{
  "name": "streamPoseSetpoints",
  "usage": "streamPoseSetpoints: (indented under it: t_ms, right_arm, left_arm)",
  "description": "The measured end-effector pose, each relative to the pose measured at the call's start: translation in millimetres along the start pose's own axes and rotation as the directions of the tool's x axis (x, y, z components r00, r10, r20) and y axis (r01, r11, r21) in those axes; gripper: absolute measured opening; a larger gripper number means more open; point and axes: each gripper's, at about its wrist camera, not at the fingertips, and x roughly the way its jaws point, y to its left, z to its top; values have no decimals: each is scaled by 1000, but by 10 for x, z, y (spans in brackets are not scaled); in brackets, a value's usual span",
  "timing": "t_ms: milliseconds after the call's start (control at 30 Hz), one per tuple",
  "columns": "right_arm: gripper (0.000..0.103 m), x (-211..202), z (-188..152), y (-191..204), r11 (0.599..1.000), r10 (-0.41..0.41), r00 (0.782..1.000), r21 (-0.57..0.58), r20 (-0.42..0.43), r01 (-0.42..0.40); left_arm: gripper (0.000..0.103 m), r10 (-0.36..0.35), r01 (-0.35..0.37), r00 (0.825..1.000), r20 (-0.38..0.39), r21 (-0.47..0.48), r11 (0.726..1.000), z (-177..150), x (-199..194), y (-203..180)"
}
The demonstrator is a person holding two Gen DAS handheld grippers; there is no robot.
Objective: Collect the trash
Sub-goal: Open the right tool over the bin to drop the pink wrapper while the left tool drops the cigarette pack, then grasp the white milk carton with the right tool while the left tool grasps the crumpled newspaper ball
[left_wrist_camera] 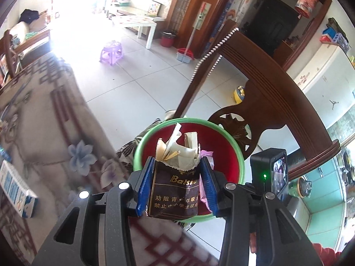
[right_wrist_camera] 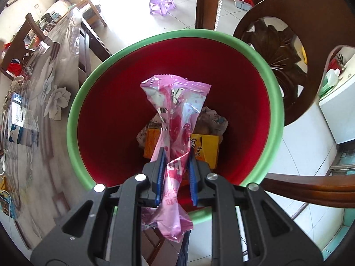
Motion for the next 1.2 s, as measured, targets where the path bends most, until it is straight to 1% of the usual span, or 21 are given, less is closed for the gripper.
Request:
streamPoseSetpoints:
  t_ms: [33,67,100,133,167,200,333,500,600,700,833,900,1067,1200]
  right_arm:
    - [20,-31,-3,-20,1000,2,1000,7,9,-2]
    - [20,-63,-6,-27,1000,3,1000,14,19,-3]
    - [26,-91,-22,-18,1000,2,1000,20,29,-2]
    - [43,-134,-25,-27,999,-6,999,32,42,5]
    - [50,-178,-29,-43,999,-18,998,45,57,15]
    - [53,-225,-42,-50,998,-24,997,56,74,20]
    - [53,-434,-47,-94,996,-28,993,90,118,17]
    - [53,-713,-96,-32,996,-32,985,89,172,16]
    - [53,-859,-112,113,998,-22,980,59,196,11]
    - [53,-977,-89,273,1000,-11,977,17,212,8]
    - [54,-1026,-122,553,999,14,978,-39,210,-6]
    - [54,-1015,-167,693,998,26,979,-61,200,-14]
    - [54,-939,-285,1190,990,63,984,-134,168,-41]
    - [54,-884,-368,1670,976,96,985,-206,146,-65]
  left_arm:
    - [48,-7,7,1000,-1,10,1000,21,33,-37]
    - [66,-3,3,1000,-3,19,1000,34,62,-68]
    - [72,0,0,1000,1,25,1000,39,71,-89]
    - [72,-7,7,1000,4,29,1000,37,64,-104]
    - [72,-12,12,1000,2,33,999,34,51,-118]
    - [72,-13,12,1000,3,35,999,27,37,-123]
    - [71,-3,3,1000,15,20,1000,-44,-93,-56]
    - [71,40,-36,997,60,-70,997,-233,-440,235]
    - [71,88,-76,993,84,-129,989,-386,-673,471]
    - [71,144,-124,985,96,-192,974,-561,-911,745]
    - [71,208,-173,973,101,-274,946,-802,-1193,1102]
    - [71,238,-196,966,99,-320,927,-954,-1335,1299]
    - [71,302,-245,950,77,-416,876,-1357,-1640,1767]
    - [71,343,-276,938,54,-483,831,-1697,-1836,2155]
